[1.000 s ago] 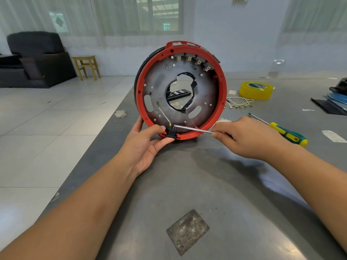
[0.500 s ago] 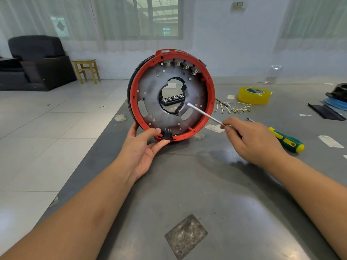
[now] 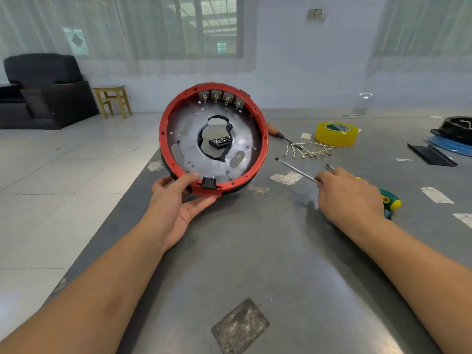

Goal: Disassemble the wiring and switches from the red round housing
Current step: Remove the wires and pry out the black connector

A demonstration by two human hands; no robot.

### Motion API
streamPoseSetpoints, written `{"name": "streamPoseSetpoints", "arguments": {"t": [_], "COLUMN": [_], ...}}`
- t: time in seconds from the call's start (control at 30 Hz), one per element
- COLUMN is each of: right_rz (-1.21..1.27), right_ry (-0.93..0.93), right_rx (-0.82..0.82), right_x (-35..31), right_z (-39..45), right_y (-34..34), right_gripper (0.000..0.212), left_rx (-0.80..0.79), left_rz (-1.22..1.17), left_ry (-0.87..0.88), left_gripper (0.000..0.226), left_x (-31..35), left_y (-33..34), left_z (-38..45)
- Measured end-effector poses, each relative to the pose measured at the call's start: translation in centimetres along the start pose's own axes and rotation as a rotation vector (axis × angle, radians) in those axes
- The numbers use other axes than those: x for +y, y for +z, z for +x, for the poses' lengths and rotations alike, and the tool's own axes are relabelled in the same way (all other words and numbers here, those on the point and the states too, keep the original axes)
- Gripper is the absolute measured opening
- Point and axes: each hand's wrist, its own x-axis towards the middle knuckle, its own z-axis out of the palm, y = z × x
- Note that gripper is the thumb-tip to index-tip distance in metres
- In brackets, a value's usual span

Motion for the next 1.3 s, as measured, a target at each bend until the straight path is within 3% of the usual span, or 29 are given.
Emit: {"name": "streamPoseSetpoints", "arguments": {"t": [0.17,0.33,0.5,0.63,0.7,0.8,1.03,1.3], "right_rz": [-0.133,-0.154,-0.146,0.131,0.338,0.445,0.485,0.458], "right_ry": [-0.062,-0.086,-0.092,-0.180,-0.345,-0.574,-0.722,-0.834], "right_rx": [-0.041,-0.112,-0.070,0.058,0.086,-0.002,0.014,0.124], "right_x": [-0.1,0.0,-0.1,-0.9,-1.3,-1.3,-0.6,-1.7], "right_z": [0.3,0.4,0.3,0.2,0.0,0.0,0.1,-1.3], "right_y": [0.3,0.6,0.8,0.3,0.2,0.3,0.2,-1.2], "right_gripper": [0.017,0.020,0.027,0.090,0.104,0.086,0.063,0.056], "left_rx": [0.003,0.021,0.014,0.035,0.047,0.045,-0.030,-0.060], "left_rz": [0.151,0.373,0.588,0.779,0.846,0.865,0.785,0.643], "left_ry": [-0.073,-0.117,-0.118,-0.081,-0.077,-0.085,0.017,0.120], "left_gripper": [0.065,0.039,0.057,0.060,0.054,0.055,0.070,0.043], "left_x": [1.8,2.9,3.8,4.2,4.3,4.3,4.2,3.4], "left_y": [-0.9,-1.5,-1.8,-1.7,-1.6,-1.5,-1.8,-2.1], "left_z": [-0.1,0.0,0.3,0.1,0.0,0.0,0.4,0.9]}}
